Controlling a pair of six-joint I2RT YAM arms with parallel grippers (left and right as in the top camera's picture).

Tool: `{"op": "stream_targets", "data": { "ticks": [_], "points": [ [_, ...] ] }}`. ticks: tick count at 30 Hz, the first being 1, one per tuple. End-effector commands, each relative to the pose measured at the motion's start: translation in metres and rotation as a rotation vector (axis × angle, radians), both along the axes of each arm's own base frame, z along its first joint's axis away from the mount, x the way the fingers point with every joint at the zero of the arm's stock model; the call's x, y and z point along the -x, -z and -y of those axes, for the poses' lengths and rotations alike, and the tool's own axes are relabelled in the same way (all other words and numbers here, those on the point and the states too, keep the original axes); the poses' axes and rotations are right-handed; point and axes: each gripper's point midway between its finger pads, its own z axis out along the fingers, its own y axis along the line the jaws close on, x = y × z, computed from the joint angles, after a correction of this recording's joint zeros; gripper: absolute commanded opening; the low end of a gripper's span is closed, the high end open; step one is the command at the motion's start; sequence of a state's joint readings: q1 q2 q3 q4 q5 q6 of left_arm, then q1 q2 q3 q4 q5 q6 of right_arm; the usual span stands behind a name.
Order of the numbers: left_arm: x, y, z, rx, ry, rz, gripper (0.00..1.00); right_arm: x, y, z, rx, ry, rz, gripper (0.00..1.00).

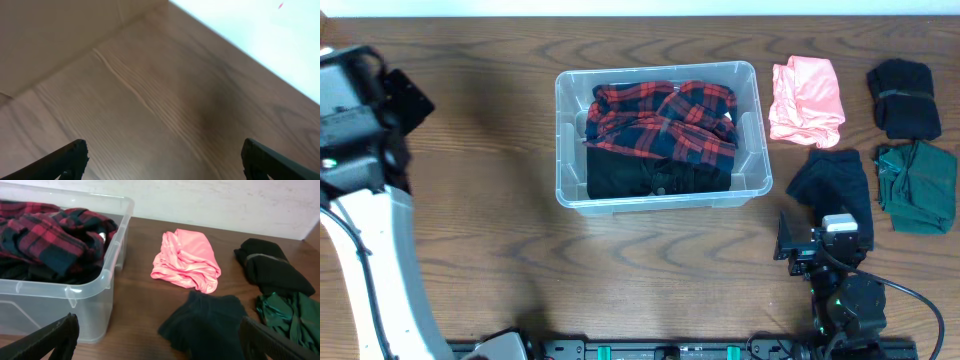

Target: Pack container

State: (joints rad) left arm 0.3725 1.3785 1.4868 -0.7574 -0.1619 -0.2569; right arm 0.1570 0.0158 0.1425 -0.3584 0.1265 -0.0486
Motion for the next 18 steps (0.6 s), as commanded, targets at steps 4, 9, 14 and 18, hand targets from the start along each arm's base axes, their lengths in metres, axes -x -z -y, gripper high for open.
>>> {"op": "stream_targets", "data": {
  "ticks": [4, 9, 14, 18],
  "points": [
    [-0.009, 0.026, -0.014, 0.177, 0.129, 0.017, 0.98, 0.001, 0.0, -0.008, -0.005, -0.048, -0.001, 0.99],
    [-0.008, 0.036, -0.026, 0.212, 0.111, 0.014, 0.98, 0.001, 0.001, -0.007, 0.001, -0.046, -0.004, 0.99],
    [-0.009, 0.038, -0.027, 0.213, 0.109, 0.009, 0.98, 0.0, 0.0, -0.008, -0.001, -0.05, 0.001, 0.99],
    [-0.009, 0.038, -0.027, 0.214, 0.109, 0.008, 0.98, 0.0, -0.004, -0.006, -0.001, -0.041, 0.016, 0.99]
  ]
}}
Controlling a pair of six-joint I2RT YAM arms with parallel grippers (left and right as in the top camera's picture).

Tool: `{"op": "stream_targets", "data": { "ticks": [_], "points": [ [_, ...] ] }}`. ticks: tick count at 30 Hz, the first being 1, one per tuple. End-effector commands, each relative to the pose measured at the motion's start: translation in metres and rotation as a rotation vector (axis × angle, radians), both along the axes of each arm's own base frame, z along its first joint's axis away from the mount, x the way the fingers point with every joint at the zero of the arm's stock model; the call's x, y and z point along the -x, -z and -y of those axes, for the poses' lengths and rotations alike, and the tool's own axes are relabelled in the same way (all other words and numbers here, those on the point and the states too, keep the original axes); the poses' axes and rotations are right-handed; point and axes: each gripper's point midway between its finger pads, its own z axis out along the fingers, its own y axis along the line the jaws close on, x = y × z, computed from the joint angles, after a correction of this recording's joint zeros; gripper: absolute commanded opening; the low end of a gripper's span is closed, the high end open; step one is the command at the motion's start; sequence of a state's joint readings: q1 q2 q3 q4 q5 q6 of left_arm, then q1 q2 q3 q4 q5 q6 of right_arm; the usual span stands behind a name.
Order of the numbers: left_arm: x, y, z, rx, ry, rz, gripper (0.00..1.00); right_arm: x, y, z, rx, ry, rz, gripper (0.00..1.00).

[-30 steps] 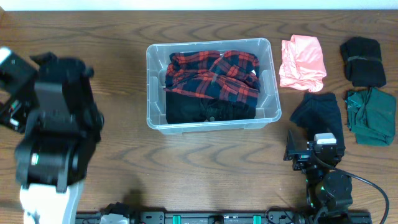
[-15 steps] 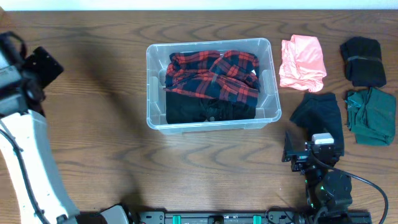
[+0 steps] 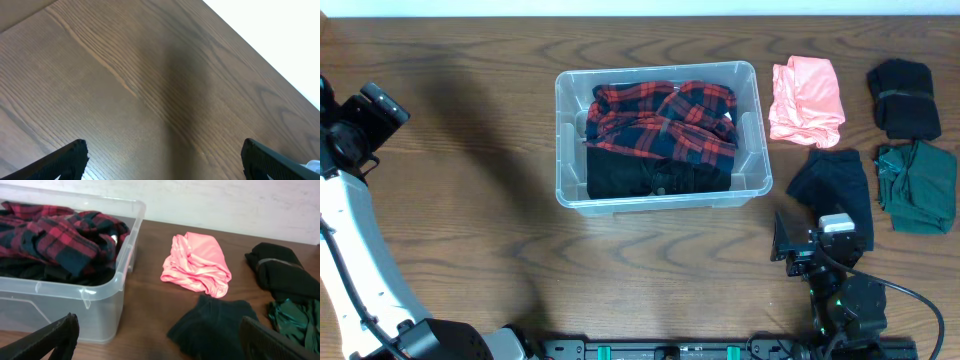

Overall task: Pack container
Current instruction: 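Reach the right gripper to the pink shirt and grasp it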

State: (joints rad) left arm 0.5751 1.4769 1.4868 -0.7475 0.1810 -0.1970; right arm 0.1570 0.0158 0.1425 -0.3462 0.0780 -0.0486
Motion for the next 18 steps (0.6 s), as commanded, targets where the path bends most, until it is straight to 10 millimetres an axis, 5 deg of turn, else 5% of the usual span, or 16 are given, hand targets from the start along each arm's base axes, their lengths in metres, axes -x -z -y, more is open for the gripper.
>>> {"op": "stream_targets", "data": {
  "ticks": [1, 13, 18],
  "points": [
    [-0.002, 0.001, 0.001, -0.002, 0.024, 0.0, 0.98, 0.0, -0.001, 0.002, 0.011, 0.006, 0.005, 0.99],
    [-0.002, 0.001, 0.001, -0.002, 0.024, 0.0, 0.98, 0.001, -0.002, 0.001, -0.147, 0.033, -0.011, 0.99],
    [-0.002, 0.001, 0.001, -0.002, 0.024, 0.0, 0.98, 0.003, -0.027, 0.001, -0.284, 0.058, 0.008, 0.99]
  ]
}}
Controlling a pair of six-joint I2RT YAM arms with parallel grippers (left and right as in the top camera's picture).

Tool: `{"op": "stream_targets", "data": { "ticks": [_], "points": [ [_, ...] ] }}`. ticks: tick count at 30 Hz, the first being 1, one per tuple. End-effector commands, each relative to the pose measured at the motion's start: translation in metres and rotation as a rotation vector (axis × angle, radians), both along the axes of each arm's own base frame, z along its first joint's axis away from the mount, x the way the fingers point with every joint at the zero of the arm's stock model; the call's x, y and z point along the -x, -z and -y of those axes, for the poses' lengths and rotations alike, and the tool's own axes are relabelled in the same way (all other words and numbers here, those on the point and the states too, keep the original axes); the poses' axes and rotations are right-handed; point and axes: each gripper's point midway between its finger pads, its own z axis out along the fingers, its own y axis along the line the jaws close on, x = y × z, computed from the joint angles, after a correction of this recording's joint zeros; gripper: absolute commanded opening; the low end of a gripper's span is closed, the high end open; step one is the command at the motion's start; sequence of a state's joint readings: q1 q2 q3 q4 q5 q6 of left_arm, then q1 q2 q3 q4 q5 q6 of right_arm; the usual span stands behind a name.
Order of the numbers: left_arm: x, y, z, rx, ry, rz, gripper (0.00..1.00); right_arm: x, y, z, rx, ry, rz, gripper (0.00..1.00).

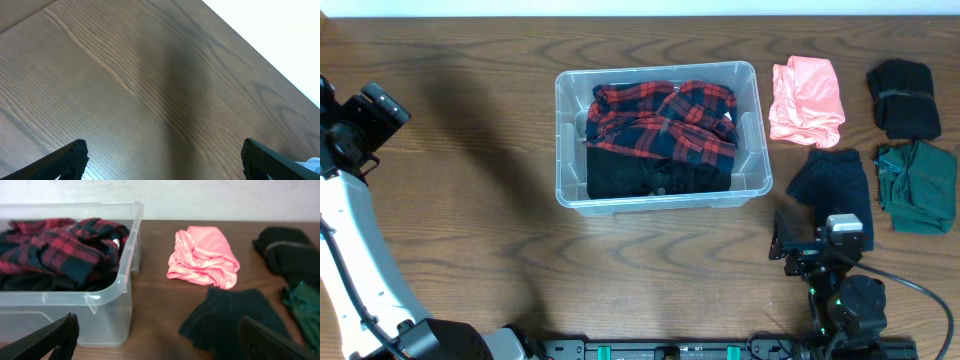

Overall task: Pack container
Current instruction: 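Reach the right gripper to the pink shirt and grasp it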

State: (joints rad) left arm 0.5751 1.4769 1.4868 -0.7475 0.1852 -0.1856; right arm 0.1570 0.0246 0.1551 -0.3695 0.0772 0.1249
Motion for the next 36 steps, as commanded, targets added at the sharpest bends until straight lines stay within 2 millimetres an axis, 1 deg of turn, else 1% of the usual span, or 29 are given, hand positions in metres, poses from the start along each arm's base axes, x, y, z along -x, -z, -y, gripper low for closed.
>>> {"op": "stream_targets", "data": {
  "ticks": [1, 4, 8, 11, 13, 16, 18, 19, 21, 23, 25, 28, 29, 32, 34, 36],
  "points": [
    [-0.002, 0.001, 0.0, 0.002, 0.013, 0.002, 0.98, 0.003, -0.037, 0.001, -0.117, 0.025, 0.043, 0.99],
    [-0.002, 0.001, 0.0, 0.002, 0.013, 0.001, 0.98, 0.004, -0.067, 0.001, -0.113, 0.026, 0.021, 0.99],
    [-0.002, 0.001, 0.0, 0.002, 0.013, 0.002, 0.98, -0.002, -0.104, 0.001, -0.065, 0.029, -0.085, 0.99],
    [-0.002, 0.001, 0.0, 0.002, 0.013, 0.001, 0.98, -0.013, -0.13, 0.001, -0.006, 0.025, -0.198, 0.99],
    [-0.002, 0.001, 0.0, 0.002, 0.013, 0.001, 0.98, -0.022, -0.144, 0.0, 0.048, 0.013, -0.282, 0.99],
    [-0.002, 0.001, 0.0, 0.002, 0.013, 0.001, 0.98, -0.042, -0.157, 0.003, 0.122, 0.008, -0.43, 0.99],
    [-0.002, 0.001, 0.0, 0.002, 0.013, 0.002, 0.98, -0.053, -0.159, 0.007, 0.163, 0.002, -0.5, 0.99],
    [-0.002, 0.001, 0.0, 0.002, 0.013, 0.002, 0.98, -0.064, -0.159, 0.01, 0.198, -0.006, -0.54, 0.99],
    [-0.002, 0.001, 0.0, 0.002, 0.013, 0.002, 0.98, -0.082, -0.16, 0.01, 0.213, -0.022, -0.566, 0.99],
    [-0.002, 0.001, 0.0, 0.002, 0.013, 0.002, 0.98, -0.098, -0.157, 0.008, 0.201, -0.034, -0.584, 0.99],
    [-0.002, 0.001, 0.0, 0.002, 0.013, 0.002, 0.98, -0.114, -0.154, 0.013, 0.195, -0.016, -0.578, 0.99],
    [-0.002, 0.001, 0.0, 0.002, 0.013, 0.002, 0.98, -0.137, -0.146, 0.031, 0.117, 0.031, -0.574, 0.99],
    [-0.002, 0.001, 0.0, 0.002, 0.013, 0.002, 0.98, -0.142, -0.143, 0.036, 0.092, 0.03, -0.578, 0.99],
    [-0.002, 0.001, 0.0, 0.002, 0.013, 0.002, 0.98, -0.16, -0.13, 0.053, -0.022, -0.027, -0.577, 0.99],
    [-0.002, 0.001, 0.0, 0.002, 0.013, 0.002, 0.98, -0.174, -0.125, 0.064, -0.092, -0.101, -0.547, 0.99],
    [-0.002, 0.001, 0.0, 0.002, 0.013, 0.002, 0.98, -0.183, -0.12, 0.078, -0.14, -0.126, -0.527, 0.99]
  ]
}}
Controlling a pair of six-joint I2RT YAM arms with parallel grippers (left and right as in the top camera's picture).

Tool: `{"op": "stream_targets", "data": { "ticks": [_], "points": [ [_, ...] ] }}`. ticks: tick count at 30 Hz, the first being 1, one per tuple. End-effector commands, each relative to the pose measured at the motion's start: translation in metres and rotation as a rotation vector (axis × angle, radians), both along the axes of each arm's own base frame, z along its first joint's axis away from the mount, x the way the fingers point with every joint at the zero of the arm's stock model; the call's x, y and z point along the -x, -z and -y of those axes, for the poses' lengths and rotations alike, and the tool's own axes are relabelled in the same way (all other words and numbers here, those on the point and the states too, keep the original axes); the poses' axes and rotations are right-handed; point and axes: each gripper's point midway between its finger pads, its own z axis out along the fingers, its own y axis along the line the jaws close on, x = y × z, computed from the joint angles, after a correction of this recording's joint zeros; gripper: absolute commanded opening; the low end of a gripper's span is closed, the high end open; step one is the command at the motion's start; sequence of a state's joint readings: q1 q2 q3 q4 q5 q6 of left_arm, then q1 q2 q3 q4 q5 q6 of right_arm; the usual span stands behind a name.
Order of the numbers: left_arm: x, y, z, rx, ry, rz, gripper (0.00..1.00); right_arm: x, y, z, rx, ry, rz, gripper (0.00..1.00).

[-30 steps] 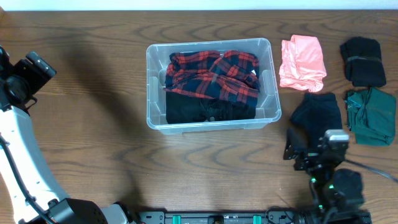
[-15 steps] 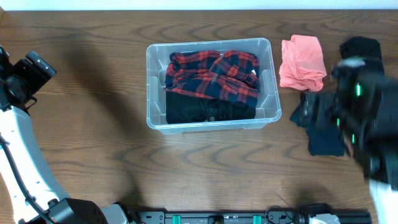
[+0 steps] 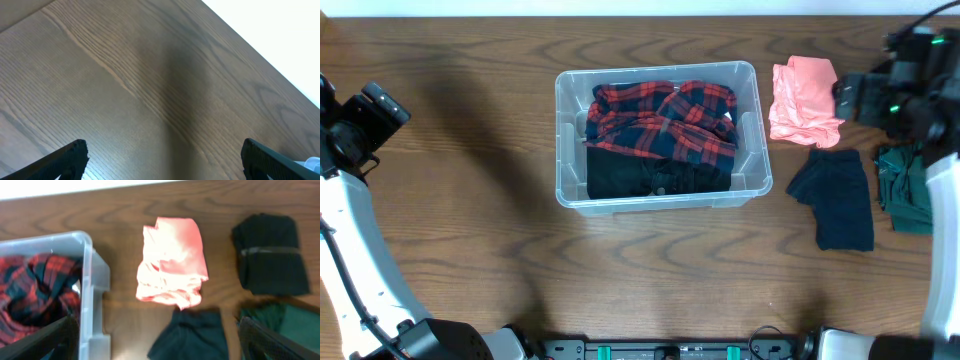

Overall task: Pack container
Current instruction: 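Reach the right gripper to the pink shirt and grasp it, then lift the pink shirt with the right gripper and carry it over the bin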

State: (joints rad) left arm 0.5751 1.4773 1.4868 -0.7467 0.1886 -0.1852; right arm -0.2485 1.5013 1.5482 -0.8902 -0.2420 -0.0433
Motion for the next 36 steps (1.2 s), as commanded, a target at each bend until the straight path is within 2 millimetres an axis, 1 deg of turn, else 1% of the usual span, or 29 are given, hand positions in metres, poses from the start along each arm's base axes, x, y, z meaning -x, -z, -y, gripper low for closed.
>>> {"op": "stream_targets", "data": {
  "ticks": [1, 3, 6, 9, 13, 18, 23, 27, 30, 36],
  "points": [
    [-0.002, 0.001, 0.0, 0.001, 0.01, 0.0, 0.98, -0.016, 0.002, 0.005, -0.15, -0.119, 0.059, 0.99],
    [-0.002, 0.001, 0.0, 0.001, 0.01, 0.0, 0.98, -0.026, 0.016, 0.021, -0.182, -0.114, 0.057, 0.99],
    [-0.002, 0.001, 0.0, 0.001, 0.01, 0.0, 0.98, -0.041, 0.041, 0.032, -0.219, -0.16, 0.059, 0.99],
    [-0.002, 0.001, 0.0, 0.001, 0.01, 0.0, 0.98, -0.057, 0.07, 0.038, -0.245, -0.206, 0.056, 0.99],
    [-0.002, 0.001, 0.0, 0.001, 0.01, 0.0, 0.98, -0.077, 0.111, 0.047, -0.255, -0.209, 0.033, 0.99],
    [-0.002, 0.001, 0.0, 0.001, 0.01, 0.0, 0.98, -0.093, 0.155, 0.053, -0.281, -0.212, 0.012, 0.99],
    [-0.002, 0.001, 0.0, 0.001, 0.01, 0.0, 0.98, -0.101, 0.188, 0.049, -0.333, -0.235, -0.002, 0.99],
    [-0.002, 0.001, 0.0, 0.001, 0.01, 0.0, 0.98, -0.105, 0.214, 0.048, -0.324, -0.229, -0.032, 0.99],
    [-0.002, 0.001, 0.0, 0.001, 0.01, 0.0, 0.98, -0.108, 0.227, 0.05, -0.306, -0.218, -0.045, 0.99],
    [-0.002, 0.001, 0.0, 0.001, 0.01, 0.0, 0.98, -0.112, 0.25, 0.06, -0.265, -0.162, -0.079, 0.99]
  ]
}}
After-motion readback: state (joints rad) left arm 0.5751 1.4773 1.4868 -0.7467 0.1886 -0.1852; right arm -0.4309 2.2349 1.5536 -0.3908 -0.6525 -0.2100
